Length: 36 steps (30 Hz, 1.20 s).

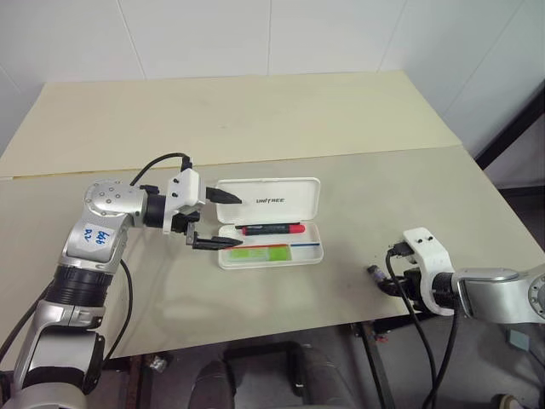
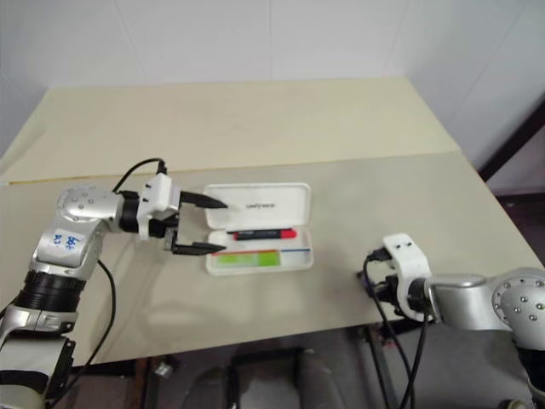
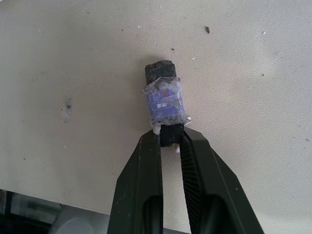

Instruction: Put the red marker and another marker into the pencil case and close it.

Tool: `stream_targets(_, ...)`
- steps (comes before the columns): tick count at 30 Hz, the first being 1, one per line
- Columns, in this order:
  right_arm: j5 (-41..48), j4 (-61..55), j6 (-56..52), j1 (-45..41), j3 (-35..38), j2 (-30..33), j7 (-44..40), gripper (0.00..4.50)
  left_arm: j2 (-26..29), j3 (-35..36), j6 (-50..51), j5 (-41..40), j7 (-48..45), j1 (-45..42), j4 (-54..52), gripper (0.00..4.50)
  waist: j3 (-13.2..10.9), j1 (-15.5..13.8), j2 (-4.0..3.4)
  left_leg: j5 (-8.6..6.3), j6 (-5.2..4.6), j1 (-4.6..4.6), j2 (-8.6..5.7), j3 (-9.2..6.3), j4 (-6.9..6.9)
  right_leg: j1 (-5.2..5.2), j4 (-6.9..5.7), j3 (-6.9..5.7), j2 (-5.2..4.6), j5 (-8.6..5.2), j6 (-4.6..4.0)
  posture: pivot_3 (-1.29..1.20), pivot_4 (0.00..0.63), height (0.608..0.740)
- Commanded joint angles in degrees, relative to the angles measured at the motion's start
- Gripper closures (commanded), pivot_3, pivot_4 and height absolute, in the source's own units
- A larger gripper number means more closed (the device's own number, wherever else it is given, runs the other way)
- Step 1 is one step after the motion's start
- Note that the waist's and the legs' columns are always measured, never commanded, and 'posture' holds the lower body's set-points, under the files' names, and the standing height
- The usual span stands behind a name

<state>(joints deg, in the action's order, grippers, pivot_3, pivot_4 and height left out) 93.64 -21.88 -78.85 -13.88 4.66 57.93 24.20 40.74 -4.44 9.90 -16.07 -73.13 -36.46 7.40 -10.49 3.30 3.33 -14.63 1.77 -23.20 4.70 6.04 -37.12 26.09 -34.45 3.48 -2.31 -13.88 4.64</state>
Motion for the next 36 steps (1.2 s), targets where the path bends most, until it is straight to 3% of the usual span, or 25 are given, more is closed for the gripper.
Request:
stream_targets(1,-5.5,-1.1,-0.5,-2.2,-1.2,3.2,-5.3,4.26,0.8,1.7,0.1,-1.1,0.5,0.5,-2.4,0.00,0.0,0.0,0.00,0.00,0.00,0.00,0.00,0.02,0.00,0.00,0.02,0.01,-0.01,0.01,0.01,0.00,0.150,0.740)
stream_targets(4,-23.4,-10.2,6.0,-5.2,-8.0,12.1,-21.9,4.26,1.0,2.0,0.3,-1.2,0.8,1.1,-2.8,0.00,-0.2,-0.1,-0.26,0.00,-0.01,-0.04,-0.02,0.05,-0.02,0.04,0.05,0.02,-0.06,0.02,0.03,0.00,0.150,0.740)
stream_targets(7,-33.5,-11.5,12.5,-5.2,-11.1,16.7,-34.6,4.26,1.2,2.1,0.4,-1.3,0.9,1.5,-3.2,0.00,-0.1,-0.2,-0.28,-0.01,-0.02,-0.09,0.01,0.08,0.07,0.22,0.03,-0.03,-0.03,-0.02,-0.03,0.00,0.150,0.740)
stream_targets(11,-45.2,-10.9,21.9,-8.2,-14.7,17.7,-49.1,4.26,1.2,2.3,0.6,-1.3,1.0,1.7,-3.5,0.00,-0.2,-0.2,-0.30,-0.05,0.00,-0.11,0.03,0.13,0.11,0.27,0.03,-0.02,0.00,-0.05,-0.07,0.00,0.150,0.740)
stream_targets(15,-51.7,-9.3,25.9,-15.6,-19.8,13.5,-60.8,4.26,1.4,2.4,0.8,-1.2,0.9,1.6,-3.4,0.00,-0.2,0.0,-0.31,-0.08,-0.02,-0.10,0.04,0.25,0.01,0.32,-0.03,0.06,0.00,-0.02,-0.02,0.00,0.150,0.740)
stream_targets(21,-60.0,-4.2,25.5,-27.8,-28.4,3.0,-70.1,4.26,2.6,3.0,1.3,-1.2,0.5,1.6,-3.9,0.00,-0.2,-0.1,-0.30,-0.07,-0.02,-0.08,0.03,0.25,-0.04,0.35,-0.16,0.06,0.00,-0.02,-0.06,0.00,0.150,0.740)
stream_targets(26,-66.6,-0.3,26.6,-32.7,-34.1,-3.5,-75.1,4.26,3.7,3.7,1.9,-1.5,1.1,2.4,-5.1,0.00,-0.2,-0.2,-0.31,-0.08,0.00,-0.10,0.03,0.30,-0.01,0.41,-0.23,0.08,-0.01,-0.03,-0.08,0.00,0.150,0.740)
stream_targets(36,-78.6,8.5,35.2,-34.5,-38.7,-6.2,-86.7,4.26,5.2,5.8,4.1,-2.1,2.6,5.2,-8.8,0.00,-0.2,-0.3,-0.31,-0.15,0.01,-0.09,0.03,0.31,-0.08,0.47,-0.49,0.05,-0.01,-0.05,-0.08,0.00,0.150,0.740)
